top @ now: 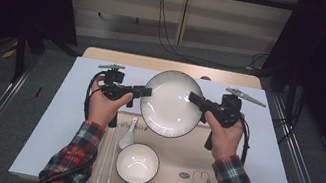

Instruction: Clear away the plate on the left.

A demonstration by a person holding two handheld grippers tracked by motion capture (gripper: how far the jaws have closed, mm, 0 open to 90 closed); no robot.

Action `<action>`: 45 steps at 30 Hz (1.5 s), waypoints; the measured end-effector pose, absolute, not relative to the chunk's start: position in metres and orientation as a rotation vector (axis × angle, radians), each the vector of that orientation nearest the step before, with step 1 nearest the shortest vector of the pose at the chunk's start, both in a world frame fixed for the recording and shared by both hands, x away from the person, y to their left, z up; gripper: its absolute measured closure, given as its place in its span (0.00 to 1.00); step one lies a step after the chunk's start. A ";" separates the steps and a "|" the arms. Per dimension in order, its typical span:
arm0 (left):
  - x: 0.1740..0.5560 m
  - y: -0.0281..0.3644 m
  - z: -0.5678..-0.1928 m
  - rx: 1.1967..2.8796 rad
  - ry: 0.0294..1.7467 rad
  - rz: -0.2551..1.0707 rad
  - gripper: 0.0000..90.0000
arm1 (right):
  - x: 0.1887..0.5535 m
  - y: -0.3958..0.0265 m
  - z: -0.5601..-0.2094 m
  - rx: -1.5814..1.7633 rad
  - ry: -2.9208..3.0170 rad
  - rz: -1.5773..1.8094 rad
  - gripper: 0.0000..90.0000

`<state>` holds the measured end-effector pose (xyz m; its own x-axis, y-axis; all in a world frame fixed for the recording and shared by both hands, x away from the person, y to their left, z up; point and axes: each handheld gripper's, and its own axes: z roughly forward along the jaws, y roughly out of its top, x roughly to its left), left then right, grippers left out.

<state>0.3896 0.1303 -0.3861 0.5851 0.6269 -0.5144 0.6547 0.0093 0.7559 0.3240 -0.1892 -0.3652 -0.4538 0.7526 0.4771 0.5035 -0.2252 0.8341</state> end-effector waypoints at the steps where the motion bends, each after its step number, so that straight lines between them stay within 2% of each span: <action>1: 0.390 0.131 -0.387 1.671 1.075 -0.021 0.59 | 0.324 -0.191 -0.365 1.526 1.804 1.743 0.90; 4: 0.388 0.134 -0.389 1.674 1.066 0.021 0.50 | 0.324 -0.194 -0.366 1.541 1.791 1.746 0.90; 7: 0.388 0.138 -0.390 1.685 1.045 0.090 0.36 | 0.324 -0.195 -0.366 1.540 1.791 1.751 0.90; 13: 0.387 0.145 -0.390 1.731 1.002 0.190 0.20 | 0.326 -0.197 -0.368 1.555 1.798 1.744 0.90; 23: 0.380 0.161 -0.395 1.740 1.007 0.241 0.14 | 0.328 -0.199 -0.369 1.556 1.792 1.738 0.90; 45: 0.349 0.200 -0.410 1.746 0.997 0.325 0.12 | 0.328 -0.208 -0.368 1.570 1.781 1.719 0.90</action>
<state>0.3487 0.2001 -0.4099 0.6155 0.7510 -0.2390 0.4657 -0.1019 0.8791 0.3278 -0.2085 -0.3683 -0.4107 0.7661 0.4943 0.5213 -0.2475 0.8167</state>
